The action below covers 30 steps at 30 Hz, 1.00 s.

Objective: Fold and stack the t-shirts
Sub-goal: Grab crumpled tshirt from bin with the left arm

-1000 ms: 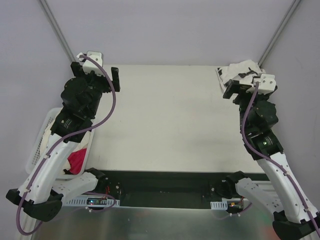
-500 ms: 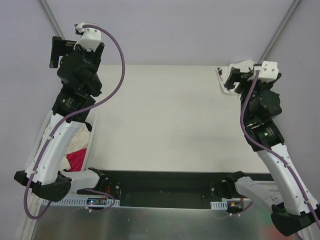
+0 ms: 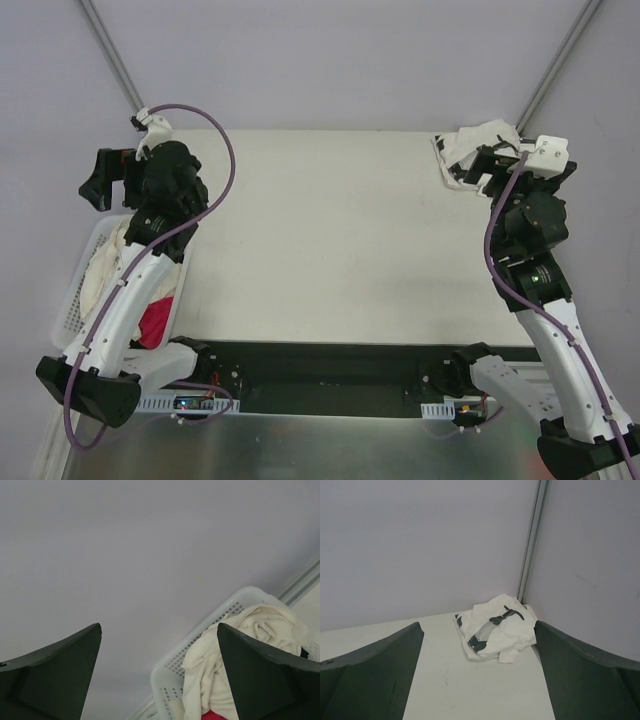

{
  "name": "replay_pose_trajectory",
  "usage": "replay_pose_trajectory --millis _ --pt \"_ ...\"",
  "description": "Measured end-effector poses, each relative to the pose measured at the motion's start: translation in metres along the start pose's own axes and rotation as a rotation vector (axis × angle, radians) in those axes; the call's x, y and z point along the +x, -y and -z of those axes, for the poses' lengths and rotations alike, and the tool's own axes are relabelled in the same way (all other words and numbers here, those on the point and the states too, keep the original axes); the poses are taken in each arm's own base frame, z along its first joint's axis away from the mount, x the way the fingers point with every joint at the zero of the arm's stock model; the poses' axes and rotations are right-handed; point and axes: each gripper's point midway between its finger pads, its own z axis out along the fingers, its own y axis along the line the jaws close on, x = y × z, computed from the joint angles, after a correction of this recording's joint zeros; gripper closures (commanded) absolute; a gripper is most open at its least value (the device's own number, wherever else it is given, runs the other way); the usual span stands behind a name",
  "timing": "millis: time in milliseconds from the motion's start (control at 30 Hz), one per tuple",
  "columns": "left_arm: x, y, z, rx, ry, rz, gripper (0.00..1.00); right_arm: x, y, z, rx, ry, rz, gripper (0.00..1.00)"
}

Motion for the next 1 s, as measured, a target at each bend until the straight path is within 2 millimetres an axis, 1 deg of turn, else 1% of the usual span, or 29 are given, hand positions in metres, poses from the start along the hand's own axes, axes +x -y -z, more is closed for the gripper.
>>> replay_pose_trajectory --millis 133,200,267,333,400,467,600,700,800,1000 --pt "0.031 0.009 0.000 -0.032 -0.030 -0.011 0.01 0.013 -0.002 0.000 0.000 -0.024 0.013 0.04" --pt "0.042 0.017 0.000 -0.048 -0.023 0.014 0.01 0.020 -0.003 0.000 0.001 -0.037 0.016 0.04" --pt "0.060 0.027 0.000 -0.067 -0.022 -0.043 0.01 0.024 -0.003 0.000 0.004 -0.048 0.013 0.04" --pt "0.074 0.038 0.000 -0.075 -0.024 -0.121 0.01 0.028 -0.003 0.001 0.004 -0.054 0.002 0.04" --pt "0.078 0.044 0.000 -0.077 -0.025 -0.183 0.01 0.031 -0.003 0.003 0.004 -0.060 -0.010 0.04" --pt "0.078 0.043 0.000 -0.079 -0.026 -0.212 0.01 0.034 -0.002 0.005 0.005 -0.064 -0.023 0.04" --pt "0.070 0.043 0.002 -0.070 -0.024 -0.249 0.01 0.040 0.000 0.009 0.010 -0.071 -0.043 0.04" --pt "0.054 0.046 0.008 -0.044 0.003 -0.234 0.01 0.044 0.001 0.011 0.015 -0.076 -0.052 0.04" --pt "0.030 0.039 0.016 -0.016 0.040 -0.151 0.01 0.047 0.002 0.010 0.018 -0.084 -0.050 0.04" --pt "-0.032 0.000 0.027 0.037 0.099 0.061 0.01 0.049 0.003 0.009 0.024 -0.090 -0.052 0.04"
